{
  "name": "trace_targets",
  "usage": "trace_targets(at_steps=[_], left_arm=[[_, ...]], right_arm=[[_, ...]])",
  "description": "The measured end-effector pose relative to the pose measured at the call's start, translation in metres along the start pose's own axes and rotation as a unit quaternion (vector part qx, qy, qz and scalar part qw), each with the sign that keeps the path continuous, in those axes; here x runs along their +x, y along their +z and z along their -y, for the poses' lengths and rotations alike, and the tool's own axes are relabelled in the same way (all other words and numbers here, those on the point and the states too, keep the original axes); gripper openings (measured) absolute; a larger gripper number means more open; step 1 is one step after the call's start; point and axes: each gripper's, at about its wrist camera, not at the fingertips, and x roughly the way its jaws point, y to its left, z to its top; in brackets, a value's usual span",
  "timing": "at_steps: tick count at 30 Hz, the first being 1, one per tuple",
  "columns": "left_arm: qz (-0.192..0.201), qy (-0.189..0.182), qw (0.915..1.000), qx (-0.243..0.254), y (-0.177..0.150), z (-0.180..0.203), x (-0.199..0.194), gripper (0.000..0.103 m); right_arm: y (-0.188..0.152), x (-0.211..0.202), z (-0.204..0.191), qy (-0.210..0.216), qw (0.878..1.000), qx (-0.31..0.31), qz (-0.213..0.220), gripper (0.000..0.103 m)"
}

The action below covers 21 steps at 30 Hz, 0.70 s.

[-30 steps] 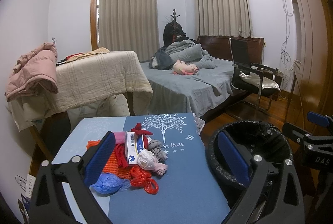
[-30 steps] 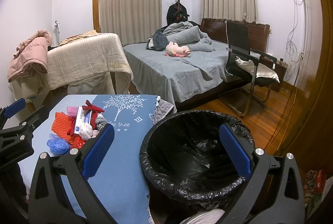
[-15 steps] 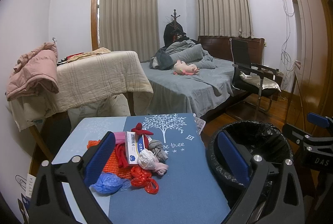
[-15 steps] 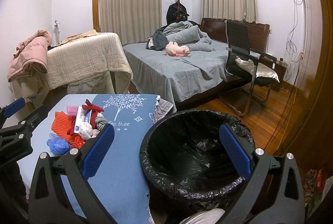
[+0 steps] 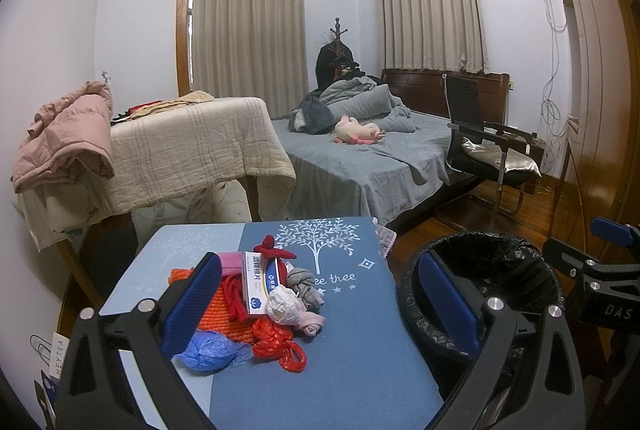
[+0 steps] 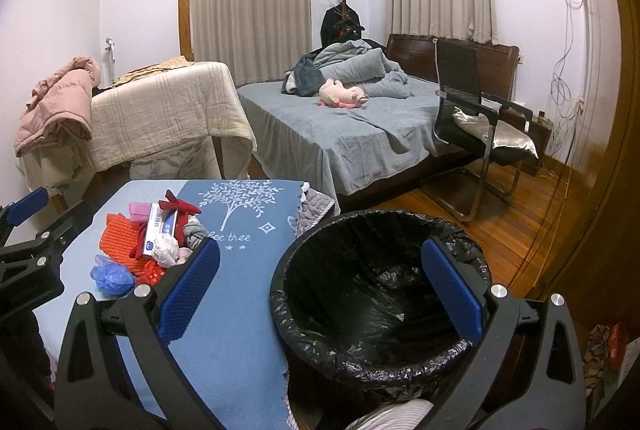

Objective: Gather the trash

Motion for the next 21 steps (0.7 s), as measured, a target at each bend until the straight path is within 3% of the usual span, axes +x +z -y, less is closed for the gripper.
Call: trace_targets(at_steps=[16, 21], left_arm=[[-0.001, 0.001, 1.0000, -0.002, -0.002, -0.004, 0.005, 0.097], [-0.003, 0.002, 1.0000, -0.004, -0.003, -0.008, 0.005, 0.097]], right_arm=[[-0.001, 0.001, -0.002, 0.002, 1.000, 0.000, 0.001, 0.098], [-0.009, 0.011, -0.021, 0.005, 1.000, -0.001, 0.000, 0.098]])
